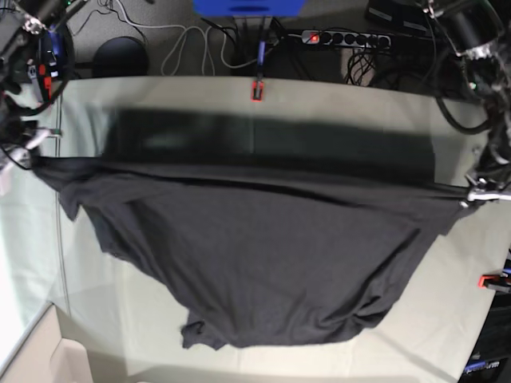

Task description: Layout the t-shirt on the table in an organized manner, then fold the t-shirt properly

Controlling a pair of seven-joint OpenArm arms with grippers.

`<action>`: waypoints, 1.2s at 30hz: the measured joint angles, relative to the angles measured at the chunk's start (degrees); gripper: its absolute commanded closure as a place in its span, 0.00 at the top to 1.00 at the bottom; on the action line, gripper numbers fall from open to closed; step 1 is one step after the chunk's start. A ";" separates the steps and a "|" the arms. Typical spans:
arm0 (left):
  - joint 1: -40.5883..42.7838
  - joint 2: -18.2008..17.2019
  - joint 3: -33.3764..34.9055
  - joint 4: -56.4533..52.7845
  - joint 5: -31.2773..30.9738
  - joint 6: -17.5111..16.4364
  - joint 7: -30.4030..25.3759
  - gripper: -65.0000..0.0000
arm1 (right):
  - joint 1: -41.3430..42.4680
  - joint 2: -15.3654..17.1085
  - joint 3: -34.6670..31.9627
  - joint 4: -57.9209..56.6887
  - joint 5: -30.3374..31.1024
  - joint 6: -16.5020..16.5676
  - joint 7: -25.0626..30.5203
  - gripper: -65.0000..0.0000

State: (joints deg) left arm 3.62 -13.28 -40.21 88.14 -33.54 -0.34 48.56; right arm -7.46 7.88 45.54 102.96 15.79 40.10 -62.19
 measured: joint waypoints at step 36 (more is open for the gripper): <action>-17.44 -0.20 -9.14 7.08 -9.46 0.57 19.54 0.00 | 9.64 4.66 -3.61 10.34 -0.39 0.15 -3.10 0.00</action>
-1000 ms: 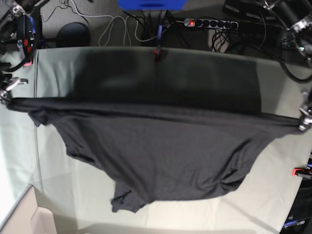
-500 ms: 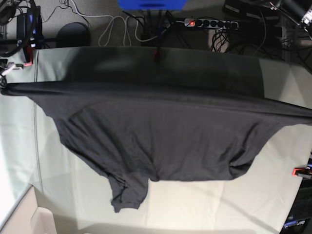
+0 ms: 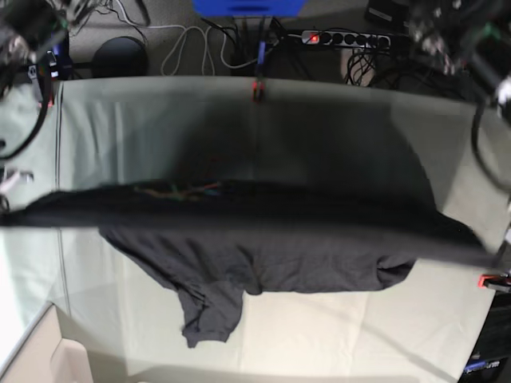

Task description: Layout the t-shirt on the table in an organized manner, then fold the t-shirt properly

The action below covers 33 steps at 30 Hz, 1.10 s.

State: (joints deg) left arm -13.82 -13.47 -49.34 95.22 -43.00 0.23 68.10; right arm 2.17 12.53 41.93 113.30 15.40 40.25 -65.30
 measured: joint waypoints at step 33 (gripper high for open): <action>-41.70 -4.96 30.05 -36.30 2.45 -0.33 -10.80 0.00 | 35.12 13.20 -6.10 -23.52 -0.83 -0.26 -0.94 0.00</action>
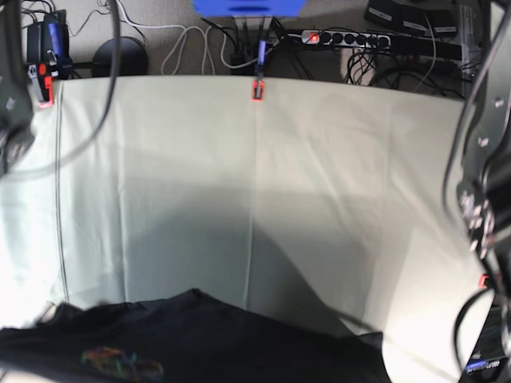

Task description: Layout the t-shirt on the table in an organized manner, then fold the t-shirt properly

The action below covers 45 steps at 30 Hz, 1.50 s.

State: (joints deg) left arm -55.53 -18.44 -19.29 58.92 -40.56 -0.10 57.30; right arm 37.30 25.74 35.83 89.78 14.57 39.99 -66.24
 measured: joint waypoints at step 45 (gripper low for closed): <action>69.35 -0.55 -30.71 19.71 -21.66 -0.98 8.81 0.00 | -64.02 -23.89 11.41 21.09 0.72 0.26 14.56 0.00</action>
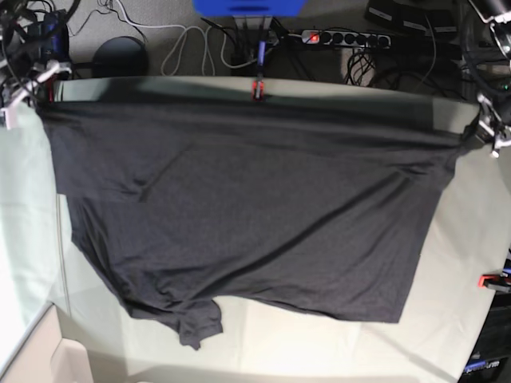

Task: Layout the t-shirt on the table in an organized manner, then fold the t-shirt properly
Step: 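Lay the shirt flat with both grippers and release it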

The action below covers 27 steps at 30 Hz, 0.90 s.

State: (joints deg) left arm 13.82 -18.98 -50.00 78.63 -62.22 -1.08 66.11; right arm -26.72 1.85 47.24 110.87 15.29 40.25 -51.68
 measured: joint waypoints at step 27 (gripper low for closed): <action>1.51 1.73 -3.85 -0.26 -0.02 0.00 2.49 0.01 | -0.63 0.22 -0.04 -6.16 -0.04 -0.02 0.07 0.29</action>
State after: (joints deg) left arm 15.33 -17.26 -53.84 78.37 -62.24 -1.08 68.60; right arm -27.35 2.07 47.20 104.71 15.25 40.23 -51.62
